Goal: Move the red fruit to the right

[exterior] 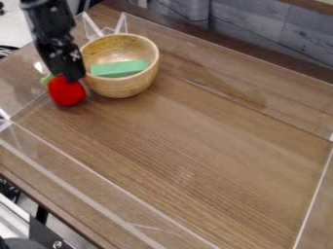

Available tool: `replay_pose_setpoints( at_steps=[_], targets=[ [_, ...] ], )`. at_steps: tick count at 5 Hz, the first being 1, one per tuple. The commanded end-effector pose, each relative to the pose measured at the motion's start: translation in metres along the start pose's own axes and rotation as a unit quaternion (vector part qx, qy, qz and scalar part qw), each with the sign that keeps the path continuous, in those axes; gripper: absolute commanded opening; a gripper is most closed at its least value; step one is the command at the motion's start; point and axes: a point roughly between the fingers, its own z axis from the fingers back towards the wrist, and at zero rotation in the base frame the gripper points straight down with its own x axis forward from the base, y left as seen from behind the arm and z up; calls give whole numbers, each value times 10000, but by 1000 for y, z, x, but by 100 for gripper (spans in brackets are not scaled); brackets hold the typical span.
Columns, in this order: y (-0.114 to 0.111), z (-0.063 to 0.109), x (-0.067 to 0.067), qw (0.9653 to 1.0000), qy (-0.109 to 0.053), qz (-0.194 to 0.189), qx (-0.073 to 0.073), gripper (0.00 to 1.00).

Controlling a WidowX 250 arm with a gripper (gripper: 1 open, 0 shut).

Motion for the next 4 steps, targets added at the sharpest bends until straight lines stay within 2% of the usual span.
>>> replay_pose_setpoints(
  at_steps=[1, 2, 3, 4],
  targets=[
    [8, 7, 15, 9995, -137, 104, 255, 0],
    [-3, 32, 18, 9987, -380, 226, 240, 0],
    [-24, 59, 26, 9972, -668, 279, 199, 0],
    [-60, 75, 49, 9962, -852, 143, 98, 0]
  ],
)
